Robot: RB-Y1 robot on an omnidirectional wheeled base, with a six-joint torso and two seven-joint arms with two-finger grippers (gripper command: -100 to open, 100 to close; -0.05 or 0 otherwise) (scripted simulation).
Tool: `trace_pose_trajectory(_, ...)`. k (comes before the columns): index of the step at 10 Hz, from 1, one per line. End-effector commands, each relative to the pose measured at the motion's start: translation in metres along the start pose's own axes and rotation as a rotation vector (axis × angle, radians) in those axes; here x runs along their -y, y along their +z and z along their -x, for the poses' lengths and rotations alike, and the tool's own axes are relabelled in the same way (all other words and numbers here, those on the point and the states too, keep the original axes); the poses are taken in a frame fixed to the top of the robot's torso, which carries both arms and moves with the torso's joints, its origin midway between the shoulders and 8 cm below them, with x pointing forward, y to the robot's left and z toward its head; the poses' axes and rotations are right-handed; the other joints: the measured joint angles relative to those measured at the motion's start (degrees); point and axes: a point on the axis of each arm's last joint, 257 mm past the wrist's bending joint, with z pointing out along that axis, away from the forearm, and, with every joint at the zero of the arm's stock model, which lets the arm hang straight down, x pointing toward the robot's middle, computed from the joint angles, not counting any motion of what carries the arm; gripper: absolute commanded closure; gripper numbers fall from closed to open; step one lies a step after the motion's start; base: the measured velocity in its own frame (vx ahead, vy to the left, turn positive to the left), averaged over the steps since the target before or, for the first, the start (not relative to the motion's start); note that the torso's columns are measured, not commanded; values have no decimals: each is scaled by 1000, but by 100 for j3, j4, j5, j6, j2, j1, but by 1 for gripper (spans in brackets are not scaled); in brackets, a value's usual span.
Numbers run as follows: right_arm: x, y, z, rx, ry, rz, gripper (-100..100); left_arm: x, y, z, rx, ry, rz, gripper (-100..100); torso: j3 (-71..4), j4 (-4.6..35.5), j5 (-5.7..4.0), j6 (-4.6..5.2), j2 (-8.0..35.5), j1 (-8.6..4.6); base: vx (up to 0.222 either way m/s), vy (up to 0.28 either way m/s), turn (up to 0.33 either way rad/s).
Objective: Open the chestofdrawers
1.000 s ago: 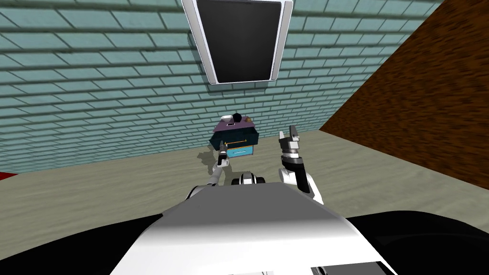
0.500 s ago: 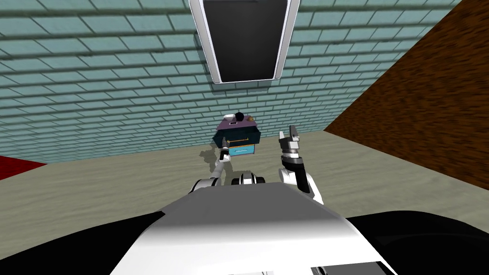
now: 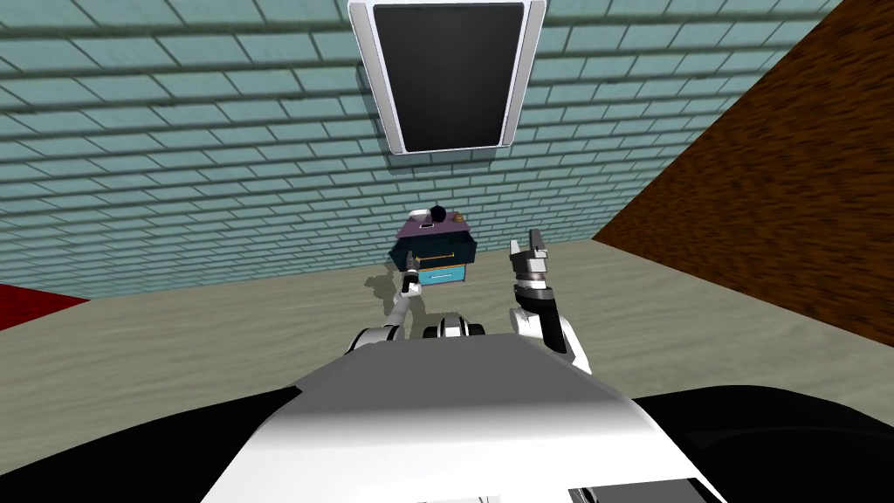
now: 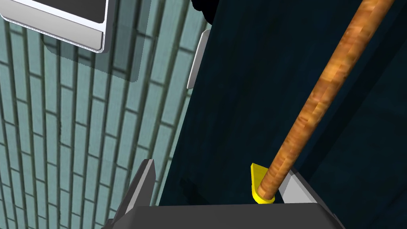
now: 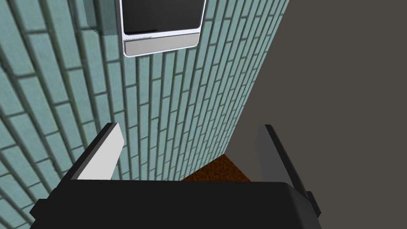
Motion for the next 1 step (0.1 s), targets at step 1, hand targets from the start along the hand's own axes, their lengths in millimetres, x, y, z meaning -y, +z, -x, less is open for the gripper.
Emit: trace_pose_trajectory(1,0,0,0,0,0,0,0,0,0,0,0,0,1,0,0,-1,0,0,-1,0,0,0,0)
